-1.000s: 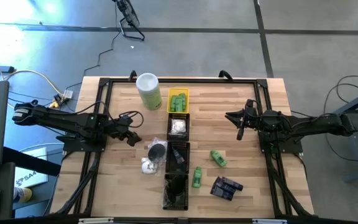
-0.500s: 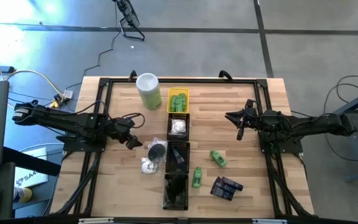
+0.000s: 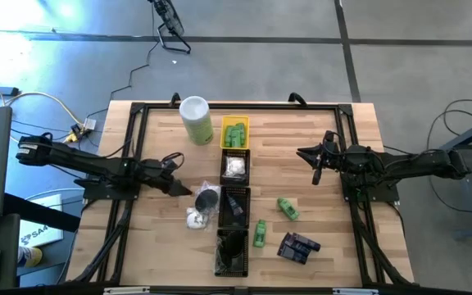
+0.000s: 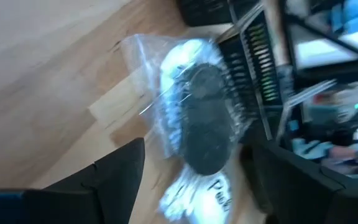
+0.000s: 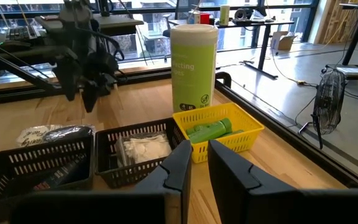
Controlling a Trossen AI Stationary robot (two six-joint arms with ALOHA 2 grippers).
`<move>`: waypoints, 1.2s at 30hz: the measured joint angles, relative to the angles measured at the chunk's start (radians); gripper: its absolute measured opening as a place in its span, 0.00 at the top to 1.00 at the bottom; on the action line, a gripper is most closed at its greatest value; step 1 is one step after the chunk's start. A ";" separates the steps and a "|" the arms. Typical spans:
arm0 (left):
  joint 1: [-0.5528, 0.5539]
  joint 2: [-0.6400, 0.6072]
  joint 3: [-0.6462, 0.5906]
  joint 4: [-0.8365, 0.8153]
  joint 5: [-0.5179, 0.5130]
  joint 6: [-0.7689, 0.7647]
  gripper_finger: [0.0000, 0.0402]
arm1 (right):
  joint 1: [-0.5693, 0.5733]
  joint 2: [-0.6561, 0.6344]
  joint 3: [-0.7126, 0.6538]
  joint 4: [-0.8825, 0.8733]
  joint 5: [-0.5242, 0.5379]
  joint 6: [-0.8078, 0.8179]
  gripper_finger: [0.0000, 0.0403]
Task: Pick & Place Travel size toiletries
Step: Put the black hairbrush into the bottom black basket
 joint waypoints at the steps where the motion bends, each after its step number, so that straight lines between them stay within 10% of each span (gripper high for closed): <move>1: 0.000 0.000 -0.019 0.029 0.000 -0.012 0.27 | 0.000 0.000 0.000 0.000 0.000 0.000 0.89; 36: -0.062 0.175 -0.014 0.195 -0.062 -0.036 0.27 | 0.000 0.000 0.000 0.000 0.000 -0.003 0.89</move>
